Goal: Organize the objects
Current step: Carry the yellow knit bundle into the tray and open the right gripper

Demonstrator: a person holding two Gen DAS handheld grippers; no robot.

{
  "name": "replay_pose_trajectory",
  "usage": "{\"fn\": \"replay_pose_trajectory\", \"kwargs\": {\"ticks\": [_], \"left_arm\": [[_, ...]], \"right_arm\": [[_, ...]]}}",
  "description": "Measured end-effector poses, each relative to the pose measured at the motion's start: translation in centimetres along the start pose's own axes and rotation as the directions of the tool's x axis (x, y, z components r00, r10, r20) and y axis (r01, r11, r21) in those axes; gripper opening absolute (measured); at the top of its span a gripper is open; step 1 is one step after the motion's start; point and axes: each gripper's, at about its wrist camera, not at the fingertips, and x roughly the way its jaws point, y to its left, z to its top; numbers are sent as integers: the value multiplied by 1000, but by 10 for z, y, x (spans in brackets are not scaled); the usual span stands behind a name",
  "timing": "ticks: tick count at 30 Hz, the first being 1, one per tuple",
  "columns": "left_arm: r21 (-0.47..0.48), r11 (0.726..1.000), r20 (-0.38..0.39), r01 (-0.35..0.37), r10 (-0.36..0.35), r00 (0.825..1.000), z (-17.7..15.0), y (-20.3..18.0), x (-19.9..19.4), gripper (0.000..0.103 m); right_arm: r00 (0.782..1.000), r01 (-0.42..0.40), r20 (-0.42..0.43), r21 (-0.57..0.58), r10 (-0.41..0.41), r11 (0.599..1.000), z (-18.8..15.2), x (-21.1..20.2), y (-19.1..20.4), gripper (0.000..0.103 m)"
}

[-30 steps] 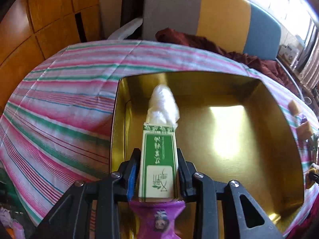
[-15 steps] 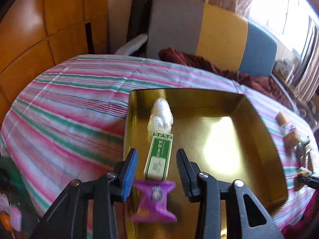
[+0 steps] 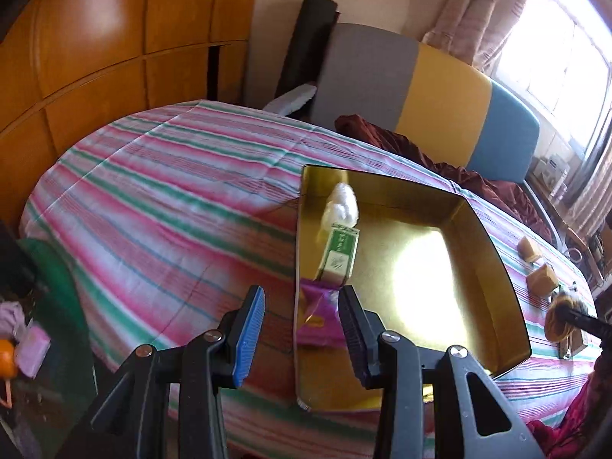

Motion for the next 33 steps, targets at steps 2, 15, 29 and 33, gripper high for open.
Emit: {"fn": "replay_pose_trajectory", "kwargs": {"ticks": [2,15,29,33], "left_arm": [[-6,1000,4,-25,25,1000,-4,3,-4,40],[22,998,75,-56,54,996,-6,4,-30,40],[6,996,69,-87,86,994,-10,10,-25,40],[-1,995,61,-95,95,994,-12,12,-22,40]], "right_arm": [[998,-56,0,-54,56,997,8,8,33,46],[968,-229,-162,-244,194,942,-2,89,175,46],[930,-311,-271,-227,247,923,-28,141,213,58],[930,-336,-233,-222,285,915,-27,129,210,79]]}}
